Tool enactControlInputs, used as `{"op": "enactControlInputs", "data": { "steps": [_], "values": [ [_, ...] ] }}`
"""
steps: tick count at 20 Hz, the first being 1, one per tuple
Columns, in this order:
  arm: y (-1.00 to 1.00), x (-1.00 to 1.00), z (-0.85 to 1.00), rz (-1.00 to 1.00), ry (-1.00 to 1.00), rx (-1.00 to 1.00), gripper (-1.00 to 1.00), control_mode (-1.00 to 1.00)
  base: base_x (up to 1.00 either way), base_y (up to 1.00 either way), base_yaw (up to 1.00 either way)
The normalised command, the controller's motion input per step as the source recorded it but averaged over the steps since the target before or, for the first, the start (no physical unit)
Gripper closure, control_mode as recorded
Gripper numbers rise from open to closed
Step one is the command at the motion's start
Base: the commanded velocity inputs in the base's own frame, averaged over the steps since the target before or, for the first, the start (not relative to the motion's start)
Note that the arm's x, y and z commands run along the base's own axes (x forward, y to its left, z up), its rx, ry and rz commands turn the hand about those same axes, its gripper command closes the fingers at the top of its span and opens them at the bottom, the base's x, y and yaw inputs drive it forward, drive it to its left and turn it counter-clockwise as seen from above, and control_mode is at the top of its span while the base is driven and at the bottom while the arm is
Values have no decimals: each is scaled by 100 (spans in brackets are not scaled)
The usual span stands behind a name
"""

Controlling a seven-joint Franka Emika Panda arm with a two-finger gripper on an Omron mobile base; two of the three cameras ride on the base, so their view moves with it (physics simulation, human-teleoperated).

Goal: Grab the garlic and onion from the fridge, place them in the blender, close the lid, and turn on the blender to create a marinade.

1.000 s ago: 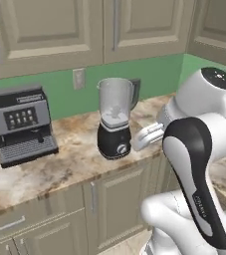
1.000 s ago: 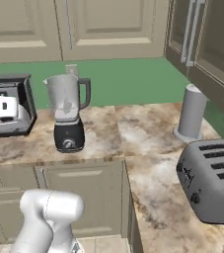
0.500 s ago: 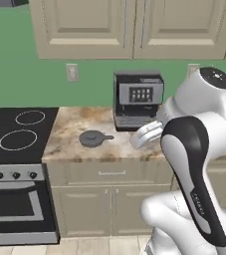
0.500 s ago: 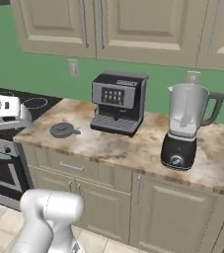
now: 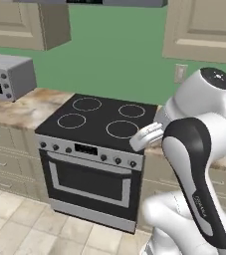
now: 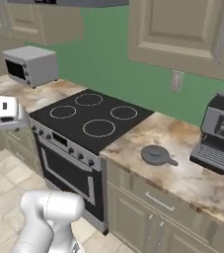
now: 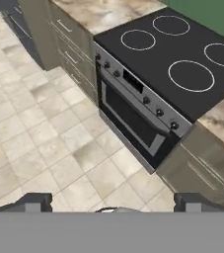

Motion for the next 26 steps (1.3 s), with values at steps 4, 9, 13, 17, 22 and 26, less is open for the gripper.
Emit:
{"op": "enactControlInputs", "data": {
  "steps": [4, 9, 13, 17, 22, 26],
  "values": [
    [0, 0, 0, 0, 0, 0, -100, 100, 84, 100, 31],
    [0, 0, 0, 0, 0, 0, -100, 100, 99, 100, 22],
    [0, 0, 0, 0, 0, 0, -100, 100, 97, 100, 17],
    [0, 0, 0, 0, 0, 0, -100, 100, 38, 100, 12],
    [0, 0, 0, 0, 0, 0, -100, 100, 7, 100, 9],
    [0, 0, 0, 0, 0, 0, -100, 100, 40, 100, 6]
  ]
}}
